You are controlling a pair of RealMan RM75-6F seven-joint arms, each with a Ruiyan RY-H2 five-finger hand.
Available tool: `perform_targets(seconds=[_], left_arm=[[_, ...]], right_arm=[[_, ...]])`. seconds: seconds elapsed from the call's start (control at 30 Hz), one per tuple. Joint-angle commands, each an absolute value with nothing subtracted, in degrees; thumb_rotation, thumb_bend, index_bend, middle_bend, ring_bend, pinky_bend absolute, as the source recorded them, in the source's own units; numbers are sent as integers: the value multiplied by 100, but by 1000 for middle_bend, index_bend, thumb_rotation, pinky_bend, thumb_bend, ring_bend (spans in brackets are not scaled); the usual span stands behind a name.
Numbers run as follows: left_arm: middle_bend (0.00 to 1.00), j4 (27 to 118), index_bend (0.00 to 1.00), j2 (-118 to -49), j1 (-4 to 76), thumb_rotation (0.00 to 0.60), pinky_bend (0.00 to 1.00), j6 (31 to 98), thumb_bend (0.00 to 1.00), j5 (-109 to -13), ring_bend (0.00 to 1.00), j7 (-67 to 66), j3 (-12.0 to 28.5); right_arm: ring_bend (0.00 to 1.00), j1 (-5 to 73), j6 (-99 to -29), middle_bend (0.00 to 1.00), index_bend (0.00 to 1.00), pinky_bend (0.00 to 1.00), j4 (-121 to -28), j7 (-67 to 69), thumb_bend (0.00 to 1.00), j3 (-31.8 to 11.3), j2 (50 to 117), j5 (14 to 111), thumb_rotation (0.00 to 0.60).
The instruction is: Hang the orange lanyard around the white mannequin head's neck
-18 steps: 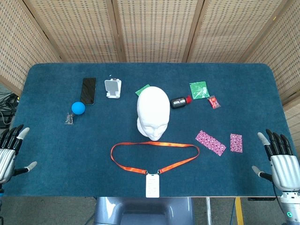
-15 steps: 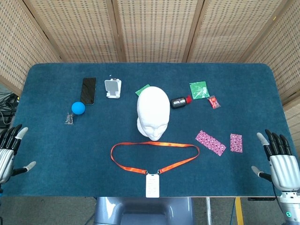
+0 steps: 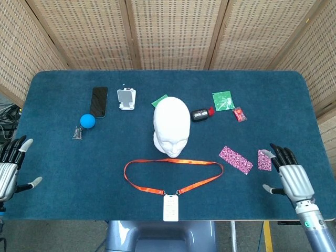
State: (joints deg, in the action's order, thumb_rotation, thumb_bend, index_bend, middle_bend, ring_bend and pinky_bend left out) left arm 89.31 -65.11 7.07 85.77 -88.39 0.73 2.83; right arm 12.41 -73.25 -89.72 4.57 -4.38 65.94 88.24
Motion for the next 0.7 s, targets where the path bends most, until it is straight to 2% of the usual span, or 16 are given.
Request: perform_targets(seconds=[0.03, 0.13, 0.23, 0.43, 0.7], left_arm=[[0, 8843, 0, -6590, 751, 600, 0, 8562, 0, -8831, 0, 87, 320], [0, 8715, 0, -6712, 799, 600, 0, 8560, 0, -8846, 0, 115, 353], [0, 8647, 0, -6774, 840, 600, 0, 8488, 0, -8824, 0, 68, 352], [0, 8587, 0, -6872, 938, 600, 0, 8248, 0, -8676, 0, -79, 362], [0, 8515, 0, -6904, 984, 600, 0, 8123, 0, -8539, 0, -79, 379]], right_arm=[[0, 1826, -6616, 0, 412, 0, -8895, 753, 250, -632, 6754, 8638, 600], [0, 2218, -6081, 0, 444, 0, -8709, 573, 371, -795, 7050, 8334, 600], [0, 2454, -5748, 0, 449, 0, -8527, 250, 430, -861, 7311, 8062, 600], [0, 2780, -5225, 0, 466, 0, -8413, -204, 461, -880, 7763, 7544, 600], [0, 3015, -5145, 0, 479, 0, -8198, -904, 485, -808, 8199, 7278, 600]])
